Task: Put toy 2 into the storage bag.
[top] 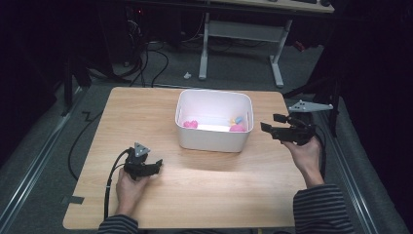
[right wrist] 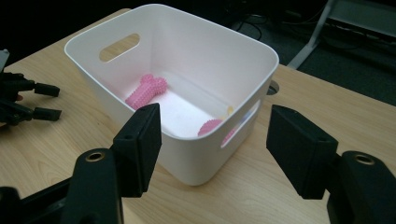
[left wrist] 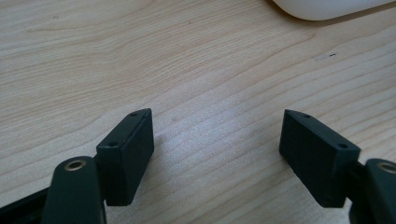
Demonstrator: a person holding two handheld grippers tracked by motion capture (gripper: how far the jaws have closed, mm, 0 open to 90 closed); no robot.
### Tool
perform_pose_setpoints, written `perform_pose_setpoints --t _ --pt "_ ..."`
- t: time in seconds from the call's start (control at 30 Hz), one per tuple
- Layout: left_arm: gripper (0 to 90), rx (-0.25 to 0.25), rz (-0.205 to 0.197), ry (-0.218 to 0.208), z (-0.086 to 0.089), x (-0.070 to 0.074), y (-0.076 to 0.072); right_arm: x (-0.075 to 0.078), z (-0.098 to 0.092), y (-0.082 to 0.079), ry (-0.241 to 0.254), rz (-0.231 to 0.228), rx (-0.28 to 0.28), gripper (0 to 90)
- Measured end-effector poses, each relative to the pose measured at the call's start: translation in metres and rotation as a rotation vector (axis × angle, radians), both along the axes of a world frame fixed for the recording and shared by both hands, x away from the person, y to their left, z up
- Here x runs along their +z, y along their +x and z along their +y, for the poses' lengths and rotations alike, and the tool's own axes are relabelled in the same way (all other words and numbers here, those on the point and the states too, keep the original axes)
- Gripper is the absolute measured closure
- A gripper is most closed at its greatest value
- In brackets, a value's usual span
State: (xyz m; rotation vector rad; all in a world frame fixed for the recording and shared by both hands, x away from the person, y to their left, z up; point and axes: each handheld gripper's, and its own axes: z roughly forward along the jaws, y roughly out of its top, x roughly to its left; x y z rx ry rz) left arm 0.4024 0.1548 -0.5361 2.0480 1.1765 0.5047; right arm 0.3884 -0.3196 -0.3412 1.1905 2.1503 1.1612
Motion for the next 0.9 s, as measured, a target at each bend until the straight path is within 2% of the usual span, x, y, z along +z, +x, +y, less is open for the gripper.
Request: perform_pose_setpoints --t 0.3,0.33,0.43,0.5,0.57,0.73,0.8,0.9 --pt "26.3 0.002 -0.001 0.005 -0.001 0.000 0.000 -0.010 -0.024 -0.024 0.003 -0.007 -0.053 36.9" --pt "26.3 0.001 -0.001 0.005 -0.001 0.000 0.000 -0.014 -0.027 -0.027 0.018 -0.005 -0.056 37.1" --pt "25.4 -0.016 -0.001 0.005 -0.001 0.000 0.000 -0.023 -0.032 -0.032 -0.006 -0.008 -0.076 37.3" --pt "25.2 -0.019 0.000 0.005 -0.001 0.000 0.000 -0.028 -0.035 -0.036 0.014 -0.002 -0.078 37.3" --pt "25.1 -0.020 0.000 0.006 -0.001 0.000 -0.001 -0.034 -0.036 -0.041 0.005 -0.019 -0.089 37.5" --pt "24.5 -0.019 0.002 0.007 -0.002 0.000 0.000 -0.051 -0.040 -0.049 0.030 -0.007 -0.102 37.6" --pt "20.3 -0.006 0.006 0.007 -0.001 0.000 0.001 -0.057 -0.043 -0.051 0.045 -0.001 -0.113 37.6" --pt "19.6 -0.011 0.005 0.007 -0.002 0.000 0.000 -0.067 -0.048 -0.053 0.061 0.010 -0.134 37.6"
